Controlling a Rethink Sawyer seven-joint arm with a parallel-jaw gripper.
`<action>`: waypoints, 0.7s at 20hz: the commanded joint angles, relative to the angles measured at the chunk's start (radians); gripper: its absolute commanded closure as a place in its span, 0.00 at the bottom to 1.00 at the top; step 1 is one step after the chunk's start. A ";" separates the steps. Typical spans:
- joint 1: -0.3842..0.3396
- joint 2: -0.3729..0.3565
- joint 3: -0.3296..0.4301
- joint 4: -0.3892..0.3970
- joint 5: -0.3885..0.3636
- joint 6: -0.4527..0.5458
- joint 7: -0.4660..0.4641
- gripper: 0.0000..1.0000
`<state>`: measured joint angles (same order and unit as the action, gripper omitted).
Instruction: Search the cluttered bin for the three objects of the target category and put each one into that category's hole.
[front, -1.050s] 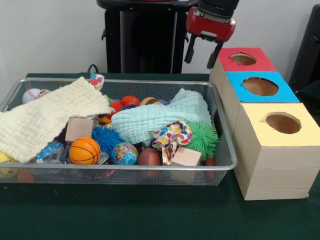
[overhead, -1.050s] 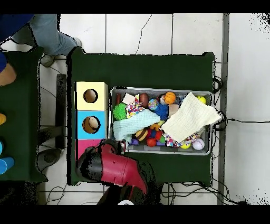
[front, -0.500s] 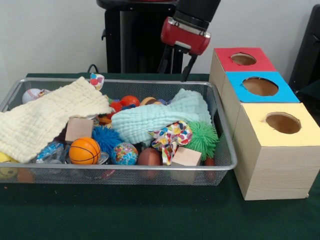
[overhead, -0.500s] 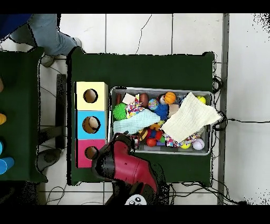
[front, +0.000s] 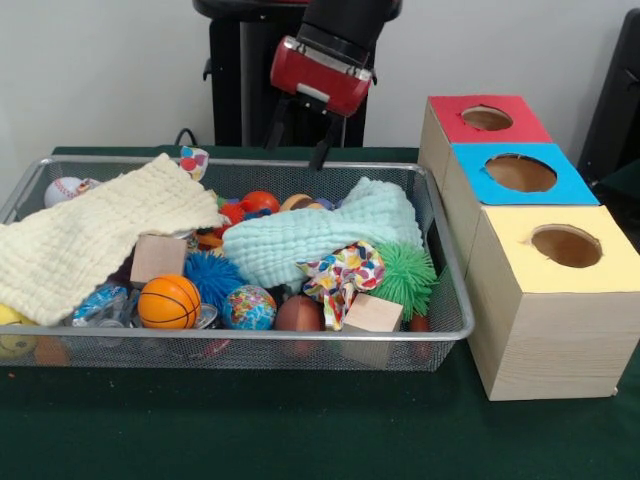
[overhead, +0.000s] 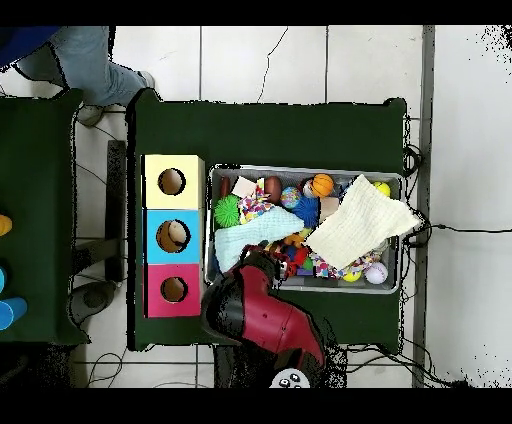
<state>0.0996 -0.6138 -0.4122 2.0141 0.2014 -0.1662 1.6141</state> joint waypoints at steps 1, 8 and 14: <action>-0.041 0.085 0.129 0.057 0.041 -0.147 0.340 0.00; -0.030 0.134 0.104 0.015 0.022 -0.040 0.255 0.00; -0.041 0.167 0.117 0.003 0.009 -0.065 0.256 0.00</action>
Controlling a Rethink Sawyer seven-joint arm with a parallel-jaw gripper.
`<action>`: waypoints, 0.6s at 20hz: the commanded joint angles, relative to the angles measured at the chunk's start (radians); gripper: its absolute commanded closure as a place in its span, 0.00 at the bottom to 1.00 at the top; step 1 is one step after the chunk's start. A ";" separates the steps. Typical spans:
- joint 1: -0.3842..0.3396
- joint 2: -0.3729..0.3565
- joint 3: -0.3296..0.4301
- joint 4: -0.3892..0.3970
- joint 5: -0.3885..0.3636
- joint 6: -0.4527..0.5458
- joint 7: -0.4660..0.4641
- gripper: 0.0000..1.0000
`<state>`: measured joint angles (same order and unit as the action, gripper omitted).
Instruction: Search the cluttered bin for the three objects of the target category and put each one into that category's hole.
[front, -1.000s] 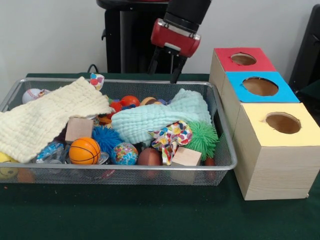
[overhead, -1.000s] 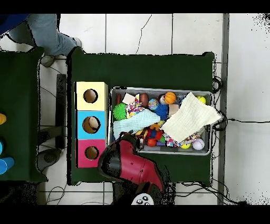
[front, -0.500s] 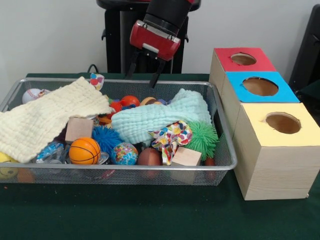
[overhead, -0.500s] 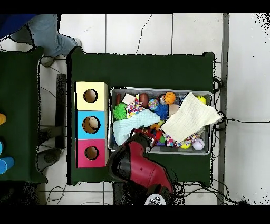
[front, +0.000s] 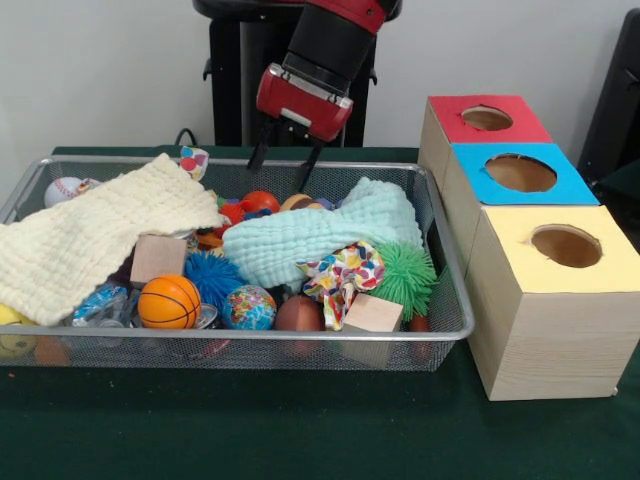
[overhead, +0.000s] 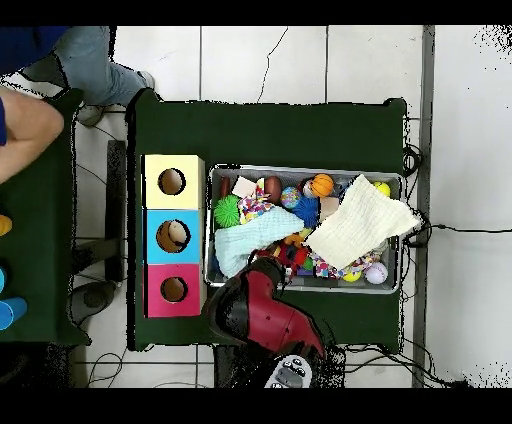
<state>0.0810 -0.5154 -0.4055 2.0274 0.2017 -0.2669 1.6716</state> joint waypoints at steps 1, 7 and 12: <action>-0.026 0.074 0.112 -0.017 0.006 0.035 0.195 0.00; -0.060 0.119 0.135 -0.043 -0.027 -0.027 0.197 0.00; -0.044 0.170 0.099 -0.082 -0.017 -0.093 0.187 0.00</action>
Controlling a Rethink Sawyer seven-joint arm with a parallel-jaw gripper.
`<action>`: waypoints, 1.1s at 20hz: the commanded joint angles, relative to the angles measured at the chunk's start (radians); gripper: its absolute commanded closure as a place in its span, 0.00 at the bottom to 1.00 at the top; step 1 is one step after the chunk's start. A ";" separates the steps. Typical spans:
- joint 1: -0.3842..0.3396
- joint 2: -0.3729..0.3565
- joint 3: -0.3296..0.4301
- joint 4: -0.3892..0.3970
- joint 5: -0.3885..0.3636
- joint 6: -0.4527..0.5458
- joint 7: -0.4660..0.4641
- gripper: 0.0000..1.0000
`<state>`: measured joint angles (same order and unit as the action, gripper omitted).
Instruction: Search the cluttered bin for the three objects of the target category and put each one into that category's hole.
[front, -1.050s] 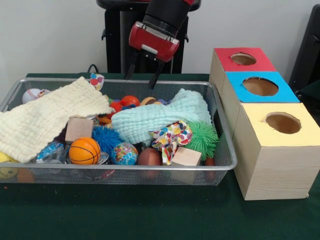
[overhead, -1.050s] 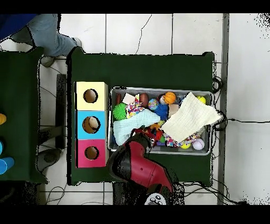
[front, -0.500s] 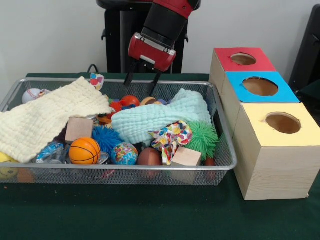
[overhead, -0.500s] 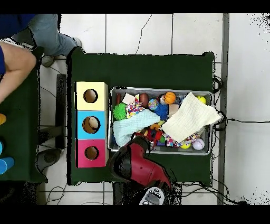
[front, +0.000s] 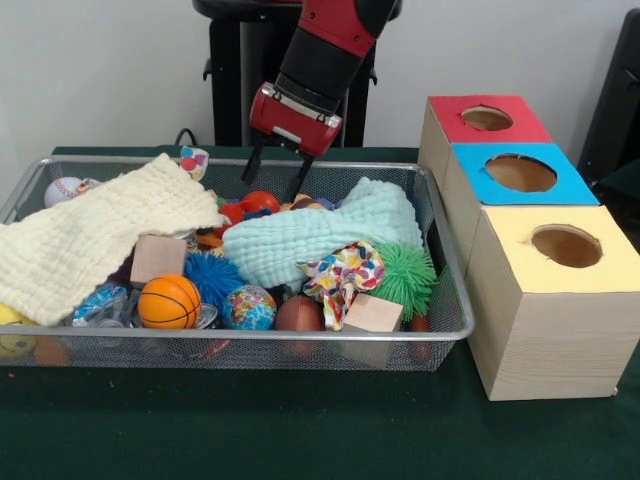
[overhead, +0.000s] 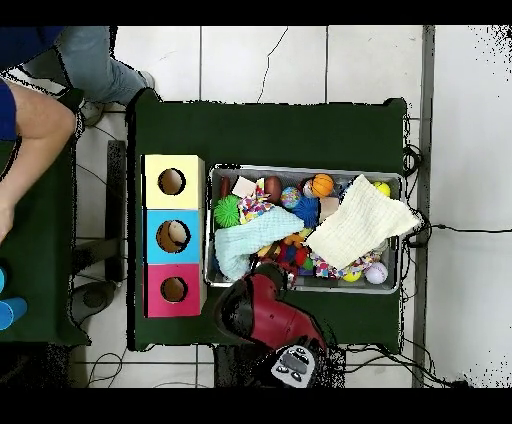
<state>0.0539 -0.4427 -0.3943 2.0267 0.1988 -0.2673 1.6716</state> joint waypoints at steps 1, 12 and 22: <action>-0.008 0.106 0.076 -0.088 -0.005 -0.093 0.182 0.00; 0.042 0.174 0.033 -0.136 0.044 -0.079 0.171 0.00; -0.010 0.019 0.130 -0.097 -0.022 -0.150 0.229 0.00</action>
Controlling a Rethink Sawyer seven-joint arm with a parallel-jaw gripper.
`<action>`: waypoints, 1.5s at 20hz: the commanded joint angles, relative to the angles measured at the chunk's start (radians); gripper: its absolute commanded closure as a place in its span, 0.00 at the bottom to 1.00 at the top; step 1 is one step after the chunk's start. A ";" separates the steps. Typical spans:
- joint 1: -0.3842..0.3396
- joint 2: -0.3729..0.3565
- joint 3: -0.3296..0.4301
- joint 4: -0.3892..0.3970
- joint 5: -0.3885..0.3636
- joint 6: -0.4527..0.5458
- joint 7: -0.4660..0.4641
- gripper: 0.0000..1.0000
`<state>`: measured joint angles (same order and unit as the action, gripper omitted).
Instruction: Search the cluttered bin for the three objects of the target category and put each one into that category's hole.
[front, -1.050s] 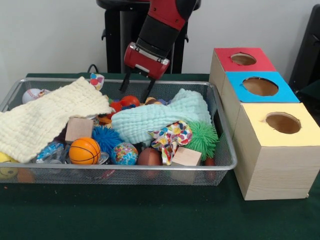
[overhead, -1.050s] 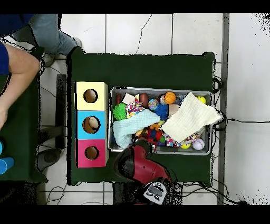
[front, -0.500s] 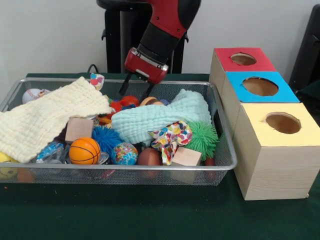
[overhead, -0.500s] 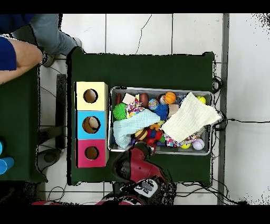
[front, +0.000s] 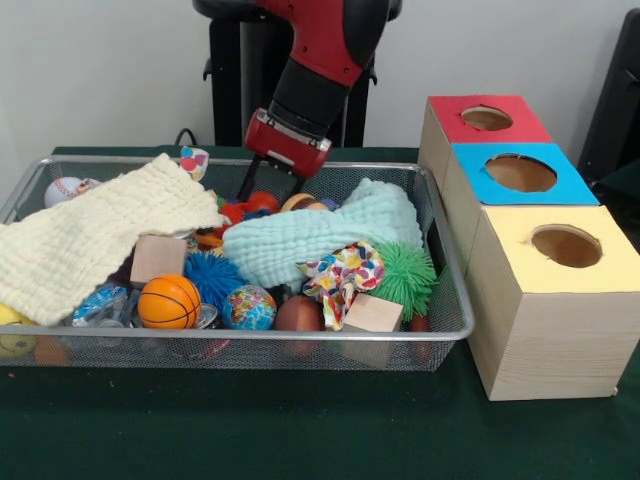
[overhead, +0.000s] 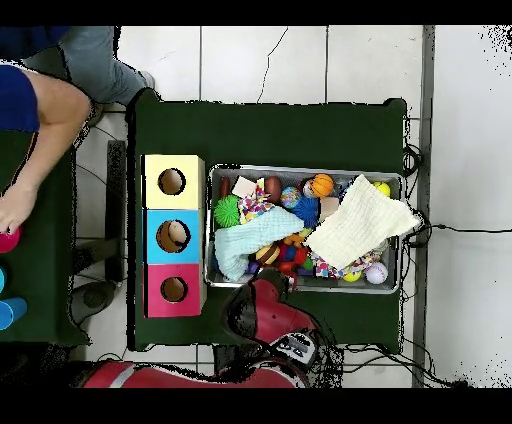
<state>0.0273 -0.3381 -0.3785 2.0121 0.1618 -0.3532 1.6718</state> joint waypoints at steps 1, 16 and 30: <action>0.043 -0.101 0.097 -0.083 0.045 -0.027 0.216 0.00; 0.055 -0.071 0.145 -0.157 0.085 -0.031 0.211 0.00; 0.055 -0.057 0.103 -0.149 0.027 -0.125 0.197 0.00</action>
<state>0.1084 -0.4124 -0.3579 1.9564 0.2280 -0.3655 1.6718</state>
